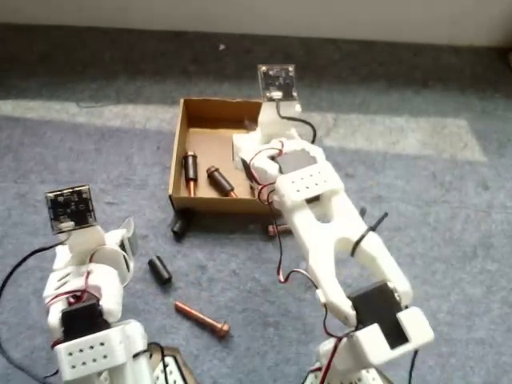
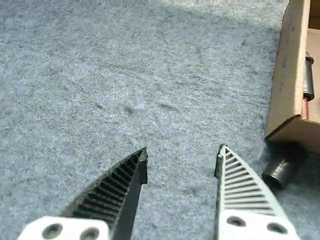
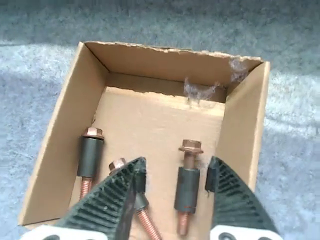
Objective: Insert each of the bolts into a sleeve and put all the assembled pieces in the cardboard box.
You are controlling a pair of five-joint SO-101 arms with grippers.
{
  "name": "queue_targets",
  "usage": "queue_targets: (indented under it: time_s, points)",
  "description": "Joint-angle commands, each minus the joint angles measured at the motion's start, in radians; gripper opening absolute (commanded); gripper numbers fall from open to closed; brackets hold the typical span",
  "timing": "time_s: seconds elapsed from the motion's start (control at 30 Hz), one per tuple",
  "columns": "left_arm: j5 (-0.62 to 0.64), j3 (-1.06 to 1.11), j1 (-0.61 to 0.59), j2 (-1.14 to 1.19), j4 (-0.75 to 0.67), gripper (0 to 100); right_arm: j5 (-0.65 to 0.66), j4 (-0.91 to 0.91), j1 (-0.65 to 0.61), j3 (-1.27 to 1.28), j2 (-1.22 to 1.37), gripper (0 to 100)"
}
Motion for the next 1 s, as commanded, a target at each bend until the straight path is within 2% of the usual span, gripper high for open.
queue_targets:
  time_s: [0.0, 0.07, 0.17, 0.3, 0.47, 0.7, 0.97]
  points:
    - [-0.003, -0.012, -0.016, -0.008, -0.021, 24, -0.161, 0.268, -0.088, -0.153, -0.038, 18.4]
    - [0.002, -0.013, -0.050, -0.008, -0.025, 24, -0.261, 0.378, -0.156, -0.200, -0.039, 18.5]
    - [0.075, -0.013, -0.128, -0.008, -0.063, 24, -0.365, 0.426, -0.252, -0.199, -0.030, 18.6]
    - [0.132, -0.012, -0.200, -0.008, -0.089, 24, -0.446, 0.340, -0.340, -0.127, 0.018, 18.6]
    - [0.132, -0.012, -0.203, -0.008, -0.089, 24, -0.496, 0.229, -0.421, -0.111, 0.159, 18.6]
    - [0.132, -0.012, -0.203, -0.008, -0.089, 24, -0.496, 0.228, -0.417, -0.269, 0.383, 18.5]
    - [0.132, -0.012, -0.203, -0.008, -0.089, 24, -0.503, 0.222, -0.390, -0.331, 0.414, 18.5]
